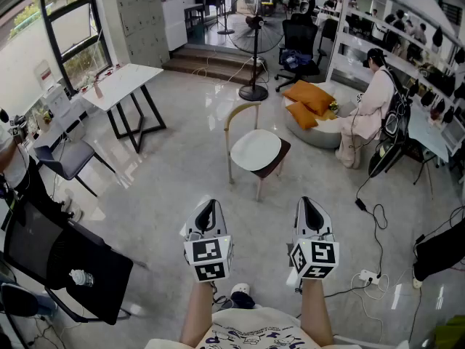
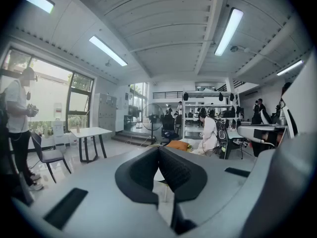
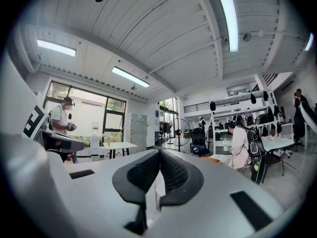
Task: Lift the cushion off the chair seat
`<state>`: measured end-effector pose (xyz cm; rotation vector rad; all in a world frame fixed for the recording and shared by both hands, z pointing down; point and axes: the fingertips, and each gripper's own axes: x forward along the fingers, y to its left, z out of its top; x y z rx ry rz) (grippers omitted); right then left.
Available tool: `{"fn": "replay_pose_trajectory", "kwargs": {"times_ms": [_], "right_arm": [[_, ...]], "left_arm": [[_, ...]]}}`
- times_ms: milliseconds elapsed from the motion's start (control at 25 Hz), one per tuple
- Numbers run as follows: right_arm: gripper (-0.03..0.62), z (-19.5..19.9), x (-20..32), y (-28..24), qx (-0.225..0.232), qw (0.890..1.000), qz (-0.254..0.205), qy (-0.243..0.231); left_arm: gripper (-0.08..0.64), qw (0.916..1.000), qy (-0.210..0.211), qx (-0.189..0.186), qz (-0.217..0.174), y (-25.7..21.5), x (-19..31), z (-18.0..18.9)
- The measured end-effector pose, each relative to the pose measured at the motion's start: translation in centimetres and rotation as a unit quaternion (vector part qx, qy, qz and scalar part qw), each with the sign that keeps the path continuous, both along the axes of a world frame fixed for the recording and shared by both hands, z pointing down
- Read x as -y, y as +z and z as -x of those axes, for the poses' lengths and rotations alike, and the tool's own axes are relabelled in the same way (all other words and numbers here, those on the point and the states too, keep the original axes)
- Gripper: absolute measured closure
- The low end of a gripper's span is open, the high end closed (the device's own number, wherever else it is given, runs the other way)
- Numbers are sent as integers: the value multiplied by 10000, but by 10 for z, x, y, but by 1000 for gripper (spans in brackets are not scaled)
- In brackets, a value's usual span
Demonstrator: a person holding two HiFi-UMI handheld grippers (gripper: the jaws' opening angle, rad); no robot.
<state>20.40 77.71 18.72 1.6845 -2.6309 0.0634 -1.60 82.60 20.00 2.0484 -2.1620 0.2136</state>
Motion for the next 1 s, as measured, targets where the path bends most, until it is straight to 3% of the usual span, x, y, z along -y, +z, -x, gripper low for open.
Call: {"fn": "replay_pose_trajectory", "kwargs": {"times_ms": [640, 1000], "right_arm": [[580, 8, 18, 6, -61, 10000, 52, 39], [578, 21, 53, 20, 37, 9993, 129, 342]], "left_arm": [[546, 10000, 50, -62, -11, 3, 22, 9], [546, 9999, 31, -157, -13, 15, 57, 35]]}}
